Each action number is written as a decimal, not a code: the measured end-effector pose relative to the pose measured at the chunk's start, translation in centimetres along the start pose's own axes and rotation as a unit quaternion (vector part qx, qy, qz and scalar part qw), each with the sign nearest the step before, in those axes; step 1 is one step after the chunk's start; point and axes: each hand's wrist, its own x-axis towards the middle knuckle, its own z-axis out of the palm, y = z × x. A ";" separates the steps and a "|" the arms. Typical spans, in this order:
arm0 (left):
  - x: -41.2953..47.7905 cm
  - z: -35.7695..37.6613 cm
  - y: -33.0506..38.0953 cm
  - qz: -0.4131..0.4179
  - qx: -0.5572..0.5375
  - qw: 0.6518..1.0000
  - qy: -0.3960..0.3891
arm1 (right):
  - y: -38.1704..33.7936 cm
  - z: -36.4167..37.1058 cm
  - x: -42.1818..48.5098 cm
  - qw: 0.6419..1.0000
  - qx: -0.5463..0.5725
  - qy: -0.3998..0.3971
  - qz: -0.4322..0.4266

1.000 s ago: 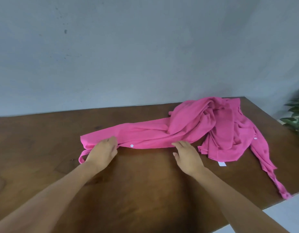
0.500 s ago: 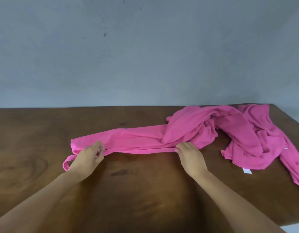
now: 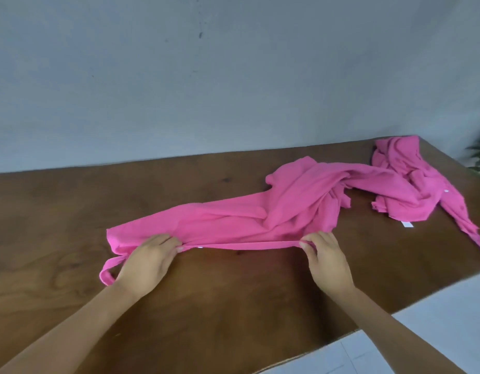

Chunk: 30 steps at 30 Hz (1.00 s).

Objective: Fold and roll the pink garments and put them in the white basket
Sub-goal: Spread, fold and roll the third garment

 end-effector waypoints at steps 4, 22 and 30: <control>-1.5 -0.3 -0.4 0.035 -0.020 0.999 0.013 | -1.8 0.1 -3.8 0.999 -0.007 0.009 0.034; -13.2 -0.7 5.4 -0.001 -0.082 0.993 0.087 | -3.2 -1.7 -17.4 0.997 -0.016 -0.061 0.053; -22.4 -0.4 10.8 -0.036 -0.075 0.993 0.084 | -1.4 -3.6 -25.6 0.997 -0.018 -0.081 -0.002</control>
